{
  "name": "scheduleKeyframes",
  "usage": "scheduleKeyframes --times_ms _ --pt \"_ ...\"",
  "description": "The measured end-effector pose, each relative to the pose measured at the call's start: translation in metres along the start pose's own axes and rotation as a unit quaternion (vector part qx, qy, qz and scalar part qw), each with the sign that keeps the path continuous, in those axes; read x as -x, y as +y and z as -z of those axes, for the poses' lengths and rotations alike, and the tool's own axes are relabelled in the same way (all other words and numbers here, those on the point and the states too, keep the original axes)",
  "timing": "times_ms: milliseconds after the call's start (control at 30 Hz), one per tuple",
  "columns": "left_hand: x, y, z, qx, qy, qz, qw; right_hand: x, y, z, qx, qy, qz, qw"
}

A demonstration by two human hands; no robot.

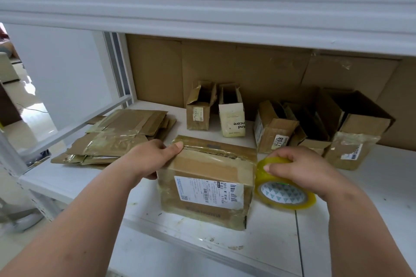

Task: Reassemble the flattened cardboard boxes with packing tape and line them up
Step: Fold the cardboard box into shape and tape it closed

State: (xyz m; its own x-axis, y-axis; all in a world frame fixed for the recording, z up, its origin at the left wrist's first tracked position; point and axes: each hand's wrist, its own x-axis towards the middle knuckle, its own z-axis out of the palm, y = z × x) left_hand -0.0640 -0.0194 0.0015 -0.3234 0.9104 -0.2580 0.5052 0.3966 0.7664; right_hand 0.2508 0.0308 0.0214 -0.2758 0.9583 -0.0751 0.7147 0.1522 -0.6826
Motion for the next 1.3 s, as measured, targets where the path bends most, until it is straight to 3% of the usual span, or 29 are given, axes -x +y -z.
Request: scheduleKeyframes --times_ms 100,333,600,733,933,1000,1067,1133,1200,1300 --pt "-0.002 0.01 -0.001 0.013 0.02 0.021 0.999 0.001 0.0 0.0 -0.002 -0.002 0.005 1.0" --pt "-0.005 0.039 -0.023 -0.155 0.055 0.028 0.986 0.003 0.005 -0.003 -0.007 0.007 0.014 1.0" --pt "-0.012 0.029 -0.02 -0.104 0.138 0.046 0.984 0.004 0.015 -0.006 -0.059 0.002 0.025 0.998" --pt "-0.006 0.02 -0.016 -0.005 0.11 0.108 0.988 0.005 0.017 -0.005 -0.066 -0.002 0.026 0.997" --pt "-0.003 0.008 -0.017 0.091 0.044 0.114 0.988 0.003 0.016 -0.004 -0.071 -0.01 0.026 0.997" --pt "-0.003 0.013 -0.015 0.034 0.041 0.114 0.992 0.003 0.016 -0.004 -0.061 -0.013 0.031 0.998" --pt "-0.004 0.023 -0.016 -0.153 0.089 0.108 0.978 0.004 0.017 -0.002 -0.058 -0.016 0.032 0.998" --pt "0.003 0.037 -0.023 -0.369 0.188 0.063 0.908 0.004 0.018 -0.001 -0.054 -0.017 0.03 0.998" --pt "0.015 0.05 -0.032 -0.398 0.231 -0.006 0.888 0.004 0.02 -0.001 -0.049 -0.018 0.028 0.998" --pt "0.028 0.056 -0.052 -0.355 0.194 -0.065 0.912 0.004 0.021 0.0 -0.053 -0.023 0.03 0.998"
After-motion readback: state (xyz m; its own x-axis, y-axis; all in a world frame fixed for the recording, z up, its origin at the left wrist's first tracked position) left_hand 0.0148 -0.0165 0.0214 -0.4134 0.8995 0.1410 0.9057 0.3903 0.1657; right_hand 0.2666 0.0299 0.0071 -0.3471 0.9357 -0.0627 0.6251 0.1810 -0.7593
